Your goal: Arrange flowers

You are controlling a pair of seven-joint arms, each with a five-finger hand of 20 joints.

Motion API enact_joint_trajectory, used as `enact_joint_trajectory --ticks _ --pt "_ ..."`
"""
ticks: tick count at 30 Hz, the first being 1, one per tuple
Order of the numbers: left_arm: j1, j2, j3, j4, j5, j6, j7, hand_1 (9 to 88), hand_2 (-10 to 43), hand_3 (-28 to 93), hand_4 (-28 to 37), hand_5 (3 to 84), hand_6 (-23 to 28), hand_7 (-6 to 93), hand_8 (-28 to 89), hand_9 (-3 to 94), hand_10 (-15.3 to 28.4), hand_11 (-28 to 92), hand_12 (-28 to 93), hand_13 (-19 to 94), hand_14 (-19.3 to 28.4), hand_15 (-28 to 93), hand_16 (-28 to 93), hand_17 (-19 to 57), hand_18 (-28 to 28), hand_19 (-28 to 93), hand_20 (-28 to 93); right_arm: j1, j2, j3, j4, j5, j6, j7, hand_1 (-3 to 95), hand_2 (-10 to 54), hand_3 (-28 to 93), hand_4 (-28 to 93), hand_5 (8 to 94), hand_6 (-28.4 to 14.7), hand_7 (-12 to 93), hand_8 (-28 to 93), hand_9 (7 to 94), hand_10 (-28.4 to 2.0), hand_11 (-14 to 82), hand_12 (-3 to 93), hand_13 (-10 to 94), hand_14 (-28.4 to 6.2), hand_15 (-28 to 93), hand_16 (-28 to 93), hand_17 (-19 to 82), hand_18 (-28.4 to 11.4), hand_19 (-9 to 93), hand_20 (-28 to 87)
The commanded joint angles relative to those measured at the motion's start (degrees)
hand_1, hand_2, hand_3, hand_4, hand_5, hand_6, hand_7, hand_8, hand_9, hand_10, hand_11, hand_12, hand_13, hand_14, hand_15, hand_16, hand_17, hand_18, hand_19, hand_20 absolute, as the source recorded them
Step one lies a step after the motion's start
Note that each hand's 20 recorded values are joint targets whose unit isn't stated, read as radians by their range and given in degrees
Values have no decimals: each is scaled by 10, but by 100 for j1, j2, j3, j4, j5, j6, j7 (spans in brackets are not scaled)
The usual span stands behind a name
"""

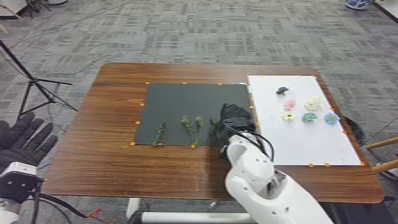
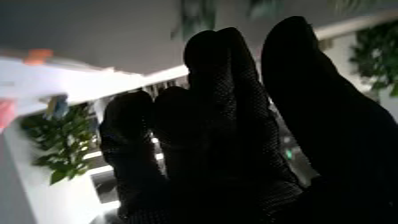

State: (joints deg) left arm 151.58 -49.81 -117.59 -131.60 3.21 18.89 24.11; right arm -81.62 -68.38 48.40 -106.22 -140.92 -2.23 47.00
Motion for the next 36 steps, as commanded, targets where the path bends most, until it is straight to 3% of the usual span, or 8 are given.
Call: enact_joint_trajectory --ticks 1,5,9,15,26,36 --pt "113 -82 -127 -42 15 -40 61 260 152 694 -281 333 72 89 -68 273 119 116 127 195 123 195 -11 -39 99 155 121 -529 1016 1261 -586 139 691 -62 476 -95 725 -255 643 -67 280 -91 673 -174 384 403 689 -129 748 435 362 -284 895 380" --pt "233 -109 -217 -74 0 -53 105 255 156 696 -282 334 72 89 -68 273 119 116 127 195 123 196 -11 -39 99 155 120 -918 1539 1850 -580 45 883 -289 458 -95 761 -257 623 -64 267 -106 633 -186 330 264 647 -137 744 404 323 -280 862 395" --pt "318 -105 -264 -92 -62 -33 182 252 159 696 -282 334 72 88 -68 274 119 115 126 196 123 196 -11 -39 99 155 120 -1006 1680 2111 -518 259 559 -659 470 -95 773 -269 598 -57 217 -118 613 -175 257 220 632 -135 748 390 306 -272 844 404" --pt "248 -70 -178 -89 -85 -15 238 251 158 701 -283 335 72 90 -68 274 119 117 126 196 124 198 -11 -39 99 155 120 -908 1837 1797 -192 -424 336 -1119 527 -95 777 -281 558 -48 152 -119 548 -136 155 158 607 -120 734 376 285 -252 805 413" --pt "284 -90 -151 -109 -108 -23 284 251 158 699 -283 336 73 88 -69 275 119 119 126 197 123 199 -12 -39 100 156 120 -834 1828 1805 34 -336 -153 -1017 581 -95 754 -283 561 -40 134 -126 536 -122 125 135 607 -103 716 407 284 -244 794 418" --pt "281 -135 -172 -118 -86 -16 215 249 163 698 -283 337 73 89 -69 275 119 119 125 197 124 200 -12 -39 99 155 120 -870 1767 1858 330 -321 -331 -908 599 -95 741 -283 553 -43 125 -120 521 -119 121 126 613 -93 700 415 289 -244 796 417"
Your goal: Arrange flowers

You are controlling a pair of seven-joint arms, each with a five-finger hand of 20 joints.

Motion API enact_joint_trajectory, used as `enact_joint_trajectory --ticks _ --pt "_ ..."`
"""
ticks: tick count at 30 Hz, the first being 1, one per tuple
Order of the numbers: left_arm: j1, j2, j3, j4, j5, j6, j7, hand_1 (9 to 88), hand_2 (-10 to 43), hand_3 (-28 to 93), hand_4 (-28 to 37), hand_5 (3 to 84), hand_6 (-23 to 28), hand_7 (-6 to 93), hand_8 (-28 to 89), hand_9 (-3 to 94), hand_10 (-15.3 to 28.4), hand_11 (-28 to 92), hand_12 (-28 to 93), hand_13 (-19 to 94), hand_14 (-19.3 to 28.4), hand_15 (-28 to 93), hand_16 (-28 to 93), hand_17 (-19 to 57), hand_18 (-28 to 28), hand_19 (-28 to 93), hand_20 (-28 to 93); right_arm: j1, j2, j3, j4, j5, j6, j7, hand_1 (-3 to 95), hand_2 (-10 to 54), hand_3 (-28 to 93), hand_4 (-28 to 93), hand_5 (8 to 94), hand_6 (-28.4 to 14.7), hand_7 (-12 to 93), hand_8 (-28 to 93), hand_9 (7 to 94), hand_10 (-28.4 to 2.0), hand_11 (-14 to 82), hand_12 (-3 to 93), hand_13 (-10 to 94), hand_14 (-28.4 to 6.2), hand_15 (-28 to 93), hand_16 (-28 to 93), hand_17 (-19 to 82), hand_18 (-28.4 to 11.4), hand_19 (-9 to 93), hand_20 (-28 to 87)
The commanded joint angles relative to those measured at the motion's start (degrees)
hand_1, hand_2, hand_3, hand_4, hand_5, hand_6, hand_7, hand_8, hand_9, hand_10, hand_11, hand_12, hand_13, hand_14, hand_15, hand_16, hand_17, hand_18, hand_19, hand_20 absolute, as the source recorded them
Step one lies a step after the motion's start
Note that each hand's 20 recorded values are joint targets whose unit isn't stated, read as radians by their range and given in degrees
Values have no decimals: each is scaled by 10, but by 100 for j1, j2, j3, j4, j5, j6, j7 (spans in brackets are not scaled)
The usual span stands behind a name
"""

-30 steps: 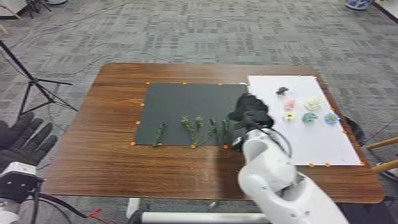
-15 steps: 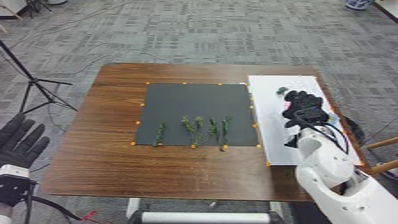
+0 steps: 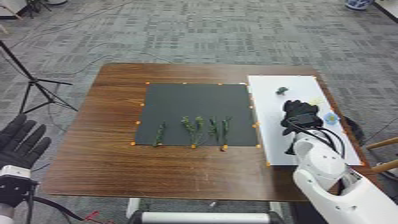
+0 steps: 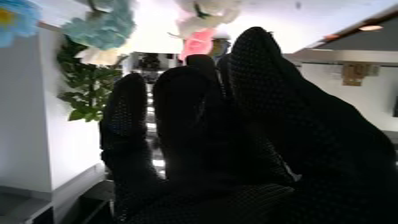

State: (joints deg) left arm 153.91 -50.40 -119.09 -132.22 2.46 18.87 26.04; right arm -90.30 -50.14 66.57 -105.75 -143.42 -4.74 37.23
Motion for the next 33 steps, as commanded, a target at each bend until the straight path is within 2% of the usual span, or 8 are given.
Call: enact_joint_trajectory --ticks 1,7,14,18,20,23,29,33 --pt "67 -64 -27 -57 -25 -20 41 249 163 699 -283 337 73 89 -69 275 119 119 125 197 124 200 -12 -39 99 155 120 1 -60 48 306 -16 -132 23 601 -95 738 -283 551 -42 127 -120 521 -119 122 126 613 -92 700 414 290 -243 796 417" --pt "70 -86 -25 -58 -29 -31 30 249 165 699 -283 337 73 90 -69 275 119 118 125 197 124 200 -12 -39 100 156 120 48 -122 -17 492 27 -101 -60 625 -95 718 -283 561 -31 140 -122 529 -113 126 126 616 -79 686 416 293 -238 794 413" --pt "8 -66 2 -35 -10 -31 -45 249 166 699 -283 337 73 90 -69 275 119 119 125 197 124 201 -13 -39 99 156 121 98 -112 -226 703 -61 465 -61 599 -95 703 -283 631 -11 176 -126 661 -111 190 166 652 -81 683 417 311 -240 803 418" --pt "-14 -65 -8 -29 4 -29 -61 248 166 699 -283 337 73 90 -69 275 119 119 125 197 124 201 -13 -38 99 155 120 125 -119 -319 799 -83 582 -44 621 -95 656 -283 670 0 198 -121 739 -91 115 295 664 -92 716 412 322 -241 808 429" --pt "-19 -67 -3 -27 10 -38 -70 248 166 700 -283 337 73 91 -69 275 119 118 125 197 124 202 -13 -39 99 155 120 131 -110 -399 860 -201 803 25 649 -95 608 -283 689 -2 218 -45 773 -83 82 344 670 -94 726 404 328 -241 810 433" --pt "9 -59 3 -33 -17 -40 -26 248 166 701 -283 337 73 90 -69 275 119 118 125 197 124 203 -13 -38 99 155 120 163 -103 -469 893 -254 981 77 645 -95 626 -283 729 -1 251 -1 813 -81 92 382 689 -95 738 384 339 -241 817 436" --pt "77 -64 2 -61 -52 -33 67 247 167 701 -283 337 73 90 -69 275 119 119 125 196 123 201 -13 -39 99 155 121 125 -40 -442 569 -173 1202 102 619 -95 657 -283 755 2 311 44 834 -84 97 398 697 -96 739 369 349 -245 822 434" --pt "85 -79 -44 -63 -33 -19 46 247 166 701 -283 337 73 90 -69 275 120 118 124 197 124 201 -13 -38 99 155 120 291 -8 -559 126 577 1630 -92 617 -95 664 -283 758 2 316 47 839 -86 97 399 701 -95 736 366 351 -247 824 433"
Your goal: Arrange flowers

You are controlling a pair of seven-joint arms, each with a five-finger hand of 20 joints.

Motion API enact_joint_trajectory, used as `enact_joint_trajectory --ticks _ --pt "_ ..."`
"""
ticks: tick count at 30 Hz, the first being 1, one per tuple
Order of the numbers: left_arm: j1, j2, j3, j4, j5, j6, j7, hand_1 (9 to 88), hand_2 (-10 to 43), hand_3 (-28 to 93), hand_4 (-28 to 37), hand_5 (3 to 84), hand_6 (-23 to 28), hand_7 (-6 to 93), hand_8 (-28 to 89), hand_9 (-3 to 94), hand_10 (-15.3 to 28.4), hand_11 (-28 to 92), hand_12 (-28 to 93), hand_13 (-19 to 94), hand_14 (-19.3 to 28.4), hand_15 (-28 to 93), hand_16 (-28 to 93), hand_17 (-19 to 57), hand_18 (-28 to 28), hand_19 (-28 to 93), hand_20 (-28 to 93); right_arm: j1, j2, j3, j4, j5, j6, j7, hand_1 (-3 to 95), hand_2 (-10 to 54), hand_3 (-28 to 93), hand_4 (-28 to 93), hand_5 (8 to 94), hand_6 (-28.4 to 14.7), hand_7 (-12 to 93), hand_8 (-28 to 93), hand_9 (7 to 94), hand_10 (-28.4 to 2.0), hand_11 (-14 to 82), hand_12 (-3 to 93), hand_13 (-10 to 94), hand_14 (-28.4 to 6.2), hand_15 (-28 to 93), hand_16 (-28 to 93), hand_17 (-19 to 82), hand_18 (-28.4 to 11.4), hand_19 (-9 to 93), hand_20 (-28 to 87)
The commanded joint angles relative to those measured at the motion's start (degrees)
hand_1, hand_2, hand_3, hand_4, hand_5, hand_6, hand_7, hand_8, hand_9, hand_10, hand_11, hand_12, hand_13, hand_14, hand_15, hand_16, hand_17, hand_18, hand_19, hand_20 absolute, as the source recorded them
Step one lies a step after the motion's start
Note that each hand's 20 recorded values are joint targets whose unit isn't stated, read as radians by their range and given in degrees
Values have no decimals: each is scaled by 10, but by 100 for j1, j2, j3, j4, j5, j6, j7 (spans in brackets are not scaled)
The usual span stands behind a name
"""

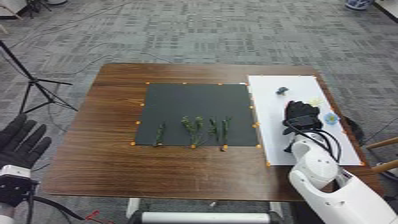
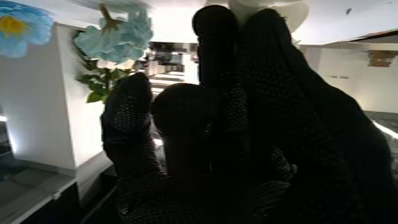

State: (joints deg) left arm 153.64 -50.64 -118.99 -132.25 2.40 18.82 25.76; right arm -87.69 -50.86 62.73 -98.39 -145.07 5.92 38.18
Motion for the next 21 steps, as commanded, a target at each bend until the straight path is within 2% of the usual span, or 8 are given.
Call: enact_joint_trajectory --ticks 1,4,7,10,14,18,19,21 --pt "89 -41 -61 -48 -36 -5 74 247 166 701 -283 337 73 89 -70 275 120 118 124 197 124 201 -13 -38 99 155 120 66 64 -204 -714 896 670 -304 617 -95 666 -283 758 1 317 47 839 -87 98 401 701 -95 736 366 351 -247 824 433" --pt "97 -61 -93 -44 -23 -6 53 247 166 701 -283 337 73 89 -69 275 119 118 125 197 124 201 -13 -39 99 155 120 371 -15 -613 -805 1086 1419 -642 616 -95 671 -283 758 1 318 48 840 -86 97 402 701 -95 735 366 350 -246 824 432" --pt "19 -28 -85 -4 -9 -39 -4 247 166 701 -283 337 73 88 -69 275 120 117 125 197 124 200 -13 -39 99 155 120 842 -241 -1088 -828 1253 1740 -985 616 -95 675 -283 763 -1 320 47 845 -84 100 403 704 -95 734 364 347 -245 820 430" --pt "-5 20 -85 24 -12 -59 -12 245 168 696 -283 337 72 88 -69 276 119 116 124 199 120 192 -16 -39 100 155 121 1360 -473 -1629 -781 1280 1652 -1263 616 -95 677 -283 765 -1 322 47 846 -83 101 405 708 -93 733 363 346 -244 818 428" --pt "8 27 -122 29 -23 -46 30 229 183 687 -283 338 71 86 -70 280 113 113 121 202 116 184 -18 -38 99 154 120 2039 -836 -2352 -574 1539 1511 -1771 615 -95 678 -283 765 0 323 45 846 -80 102 408 708 -93 732 364 344 -242 816 428" --pt "-68 48 -63 56 -15 -32 14 215 192 682 -283 338 69 85 -70 282 110 111 118 202 113 180 -18 -37 98 152 120 2546 -1121 -2969 -332 1517 1317 -2218 614 -95 678 -283 762 1 328 45 845 -78 102 410 706 -93 732 365 342 -240 815 428" --pt "-77 57 -29 53 -40 1 48 213 192 683 -283 338 69 85 -70 282 110 111 117 202 113 180 -18 -37 97 151 120 2623 -1187 -3084 -287 1551 1228 -2351 614 -95 678 -283 762 1 328 44 844 -77 103 411 706 -92 732 366 342 -239 815 428" --pt "-148 71 31 80 -46 27 29 212 193 683 -283 338 68 85 -70 282 109 111 117 201 113 181 -16 -37 98 152 120 2766 -1314 -3323 -154 1475 1102 -2510 613 -95 678 -283 760 3 331 42 844 -75 104 412 704 -91 732 367 342 -238 814 428"
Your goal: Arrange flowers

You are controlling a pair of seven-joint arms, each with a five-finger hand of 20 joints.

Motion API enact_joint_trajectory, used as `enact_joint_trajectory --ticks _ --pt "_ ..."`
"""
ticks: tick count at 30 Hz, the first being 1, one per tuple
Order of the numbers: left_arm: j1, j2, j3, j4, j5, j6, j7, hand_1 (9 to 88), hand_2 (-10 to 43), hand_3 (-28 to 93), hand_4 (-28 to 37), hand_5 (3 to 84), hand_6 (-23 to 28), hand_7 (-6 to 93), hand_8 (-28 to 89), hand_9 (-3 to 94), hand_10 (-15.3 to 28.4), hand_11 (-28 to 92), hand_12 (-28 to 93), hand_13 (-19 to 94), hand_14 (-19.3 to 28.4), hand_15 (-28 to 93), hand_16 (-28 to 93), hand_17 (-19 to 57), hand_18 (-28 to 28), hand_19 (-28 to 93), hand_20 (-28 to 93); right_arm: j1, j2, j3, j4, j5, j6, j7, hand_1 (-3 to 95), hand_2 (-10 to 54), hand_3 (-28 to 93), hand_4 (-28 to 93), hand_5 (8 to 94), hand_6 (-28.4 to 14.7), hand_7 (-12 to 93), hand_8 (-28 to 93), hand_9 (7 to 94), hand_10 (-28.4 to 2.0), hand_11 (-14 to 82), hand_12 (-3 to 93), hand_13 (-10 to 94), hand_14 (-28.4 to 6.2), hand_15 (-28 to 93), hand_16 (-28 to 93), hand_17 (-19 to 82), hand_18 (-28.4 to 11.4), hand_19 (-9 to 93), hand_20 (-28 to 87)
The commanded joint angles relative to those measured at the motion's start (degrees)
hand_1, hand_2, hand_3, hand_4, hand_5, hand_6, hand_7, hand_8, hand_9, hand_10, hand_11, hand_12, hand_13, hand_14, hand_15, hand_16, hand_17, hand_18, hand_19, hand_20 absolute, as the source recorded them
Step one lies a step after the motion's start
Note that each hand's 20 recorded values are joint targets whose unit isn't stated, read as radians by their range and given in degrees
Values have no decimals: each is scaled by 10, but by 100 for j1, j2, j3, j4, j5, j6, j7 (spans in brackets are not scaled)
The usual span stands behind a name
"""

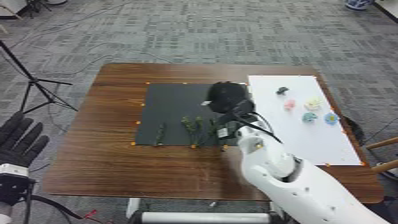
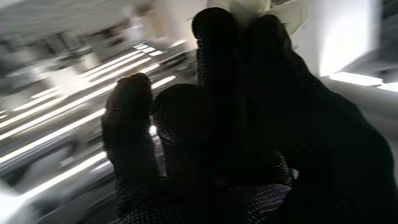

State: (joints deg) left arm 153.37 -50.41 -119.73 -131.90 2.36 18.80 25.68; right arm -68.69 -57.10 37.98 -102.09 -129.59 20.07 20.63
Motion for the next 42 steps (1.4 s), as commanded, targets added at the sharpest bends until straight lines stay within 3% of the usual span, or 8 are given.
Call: enact_joint_trajectory --ticks 1,7,11,12,25,32,38,42 --pt "-189 66 144 63 -41 55 23 212 193 683 -283 338 68 85 -70 282 110 111 117 201 114 181 -16 -37 98 152 121 886 -759 -891 271 -140 -425 -821 612 -95 678 -283 759 4 334 41 844 -75 103 412 704 -91 732 368 341 -237 814 428" --pt "-645 140 391 213 30 123 -92 211 193 683 -283 338 68 84 -69 282 110 111 118 201 115 179 -15 -37 98 153 121 971 -1165 -1089 643 -267 -609 -805 609 -95 680 -283 754 7 345 35 843 -76 103 413 702 -90 731 371 339 -236 811 430" --pt "-572 113 349 185 48 122 -35 213 189 688 -283 338 68 83 -69 282 110 110 118 201 115 178 -14 -37 97 153 121 1099 -1475 -1348 1014 -463 -814 -860 607 -95 682 -283 753 8 349 33 843 -76 103 411 701 -91 731 371 339 -236 810 430" --pt "-425 100 293 109 31 74 8 215 189 687 -283 338 68 84 -69 282 110 111 118 201 115 179 -13 -37 97 152 121 1124 -1443 -1507 951 -428 -833 -683 607 -95 682 -283 752 8 349 32 842 -75 104 412 700 -91 731 372 338 -235 809 430" --pt "-677 117 453 203 130 33 -193 221 184 687 -283 338 68 84 -68 280 111 108 120 201 115 177 -12 -38 98 154 121 994 -1968 -1533 1624 -767 -684 -600 600 -95 682 -283 732 4 355 26 830 -79 106 408 696 -90 729 374 338 -236 808 428" --pt "-753 167 542 220 94 11 -57 224 183 688 -283 338 69 84 -68 281 111 107 120 201 116 178 -11 -38 98 154 121 1403 -1849 -2107 1630 -733 -531 -336 598 -95 681 -283 715 1 346 13 812 -83 100 399 686 -93 730 377 332 -236 804 425" --pt "-640 97 405 180 115 18 -31 226 181 690 -283 338 69 84 -68 281 110 108 121 202 115 177 -11 -38 98 154 121 1610 -1776 -2303 1795 -796 -447 -115 594 -95 687 -283 682 -2 362 16 791 -83 106 400 674 -91 727 397 328 -235 803 421" --pt "-654 93 431 182 123 -6 -43 227 181 691 -283 339 69 83 -69 281 111 109 121 202 115 178 -11 -38 98 154 121 1647 -1810 -2386 1926 -921 -240 159 592 -95 687 -283 673 -7 360 6 780 -86 107 395 671 -93 725 405 326 -236 804 419"
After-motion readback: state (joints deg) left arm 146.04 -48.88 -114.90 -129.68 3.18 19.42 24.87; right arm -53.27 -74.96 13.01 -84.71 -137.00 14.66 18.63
